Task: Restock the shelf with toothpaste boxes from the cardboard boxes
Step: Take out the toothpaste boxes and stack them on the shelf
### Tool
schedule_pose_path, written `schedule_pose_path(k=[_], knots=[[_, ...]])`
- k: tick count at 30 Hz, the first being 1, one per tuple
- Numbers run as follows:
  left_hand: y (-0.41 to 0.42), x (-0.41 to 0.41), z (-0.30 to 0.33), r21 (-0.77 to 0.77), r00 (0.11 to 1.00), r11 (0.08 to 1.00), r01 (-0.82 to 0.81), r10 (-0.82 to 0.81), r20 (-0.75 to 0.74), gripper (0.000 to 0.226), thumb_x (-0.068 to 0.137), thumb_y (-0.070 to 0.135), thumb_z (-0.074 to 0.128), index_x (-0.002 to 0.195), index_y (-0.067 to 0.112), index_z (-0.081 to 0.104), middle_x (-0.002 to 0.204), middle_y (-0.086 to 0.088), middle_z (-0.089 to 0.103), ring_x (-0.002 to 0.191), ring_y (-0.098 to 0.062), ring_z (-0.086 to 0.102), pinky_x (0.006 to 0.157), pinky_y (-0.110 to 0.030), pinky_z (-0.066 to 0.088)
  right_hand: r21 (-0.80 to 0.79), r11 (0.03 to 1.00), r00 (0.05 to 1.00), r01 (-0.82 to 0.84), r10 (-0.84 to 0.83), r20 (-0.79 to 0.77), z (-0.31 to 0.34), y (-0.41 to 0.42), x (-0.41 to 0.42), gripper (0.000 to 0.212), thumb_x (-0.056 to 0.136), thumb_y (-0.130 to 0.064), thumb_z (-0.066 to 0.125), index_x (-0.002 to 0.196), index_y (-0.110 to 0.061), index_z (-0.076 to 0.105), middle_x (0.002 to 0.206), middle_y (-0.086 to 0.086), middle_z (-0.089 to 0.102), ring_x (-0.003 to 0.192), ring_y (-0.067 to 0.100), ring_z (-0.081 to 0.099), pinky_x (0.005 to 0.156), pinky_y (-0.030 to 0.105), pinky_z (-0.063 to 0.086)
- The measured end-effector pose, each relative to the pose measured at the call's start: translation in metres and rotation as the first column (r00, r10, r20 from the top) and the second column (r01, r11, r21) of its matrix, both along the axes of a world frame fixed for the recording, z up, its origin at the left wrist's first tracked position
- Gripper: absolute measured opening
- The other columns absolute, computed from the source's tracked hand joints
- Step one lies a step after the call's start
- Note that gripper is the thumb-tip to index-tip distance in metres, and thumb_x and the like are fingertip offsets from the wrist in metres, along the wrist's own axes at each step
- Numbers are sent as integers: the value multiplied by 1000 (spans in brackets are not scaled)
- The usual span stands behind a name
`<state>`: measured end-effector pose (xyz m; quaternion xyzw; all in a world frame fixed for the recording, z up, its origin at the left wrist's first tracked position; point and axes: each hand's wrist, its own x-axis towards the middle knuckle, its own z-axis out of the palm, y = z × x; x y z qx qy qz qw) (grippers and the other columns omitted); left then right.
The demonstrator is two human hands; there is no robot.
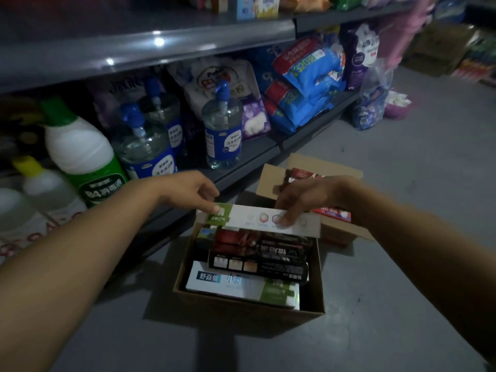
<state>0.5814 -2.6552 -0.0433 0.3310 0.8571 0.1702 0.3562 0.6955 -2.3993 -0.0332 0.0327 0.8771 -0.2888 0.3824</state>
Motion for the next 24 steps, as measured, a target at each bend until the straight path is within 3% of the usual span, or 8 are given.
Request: schedule_pose_path(k=[4,5,8,13,16,18,24], knots=[[-31,-5,51,117,996,992,-53,60,-62,106,40,80,71,128,22,59,121,9,65,105,-1,62,99,-26,46,-77,997,999,-2,-1,-37,54,-12,-16,52,68,-40,76,109,-8,68,106,10,71,99,27,68,90,40,53],[-38,-7,66,139,994,988,-63,75,-78,102,43,78,72,127,21,60,121,9,65,104,1,61,95,-22,45,-90,996,998,0,-5,-58,69,-16,-20,55,67,-39,76,110,-6,67,106,12,71,98,27,67,87,38,53],[-62,-11,113,157,984,981,-112,132,-121,64,72,50,73,128,22,61,123,10,64,108,-3,60,92,-21,45,-96,995,992,-38,26,-125,114,-35,-33,52,67,-40,75,108,-9,68,105,10,72,96,25,67,83,33,54],[-116,-15,194,239,941,947,-213,265,-211,49,77,39,74,121,20,65,114,6,69,104,-10,65,95,-28,50,-79,987,956,-142,116,-269,191,-73,-61,58,60,-41,78,106,-6,69,105,12,72,94,24,67,87,38,52],[-151,-12,240,323,896,912,-255,348,-275,52,70,46,73,116,21,68,109,12,69,99,-1,64,84,-13,50,-75,979,935,-191,158,-317,237,-101,-79,62,57,-39,78,108,-6,68,105,15,71,89,24,67,74,29,54],[-174,-8,267,398,869,858,-326,437,-230,39,77,38,70,111,20,69,107,11,68,94,1,64,71,-8,50,-56,975,911,-216,181,-370,264,-122,-90,55,64,-31,76,111,-5,67,106,15,71,88,22,67,71,25,54],[-238,-5,298,516,764,664,-540,644,-29,37,89,41,60,110,12,68,101,0,75,103,-15,67,87,-28,52,48,951,833,-305,291,-470,314,-192,-119,50,68,-26,80,112,-8,66,105,8,72,94,24,70,75,30,55]])
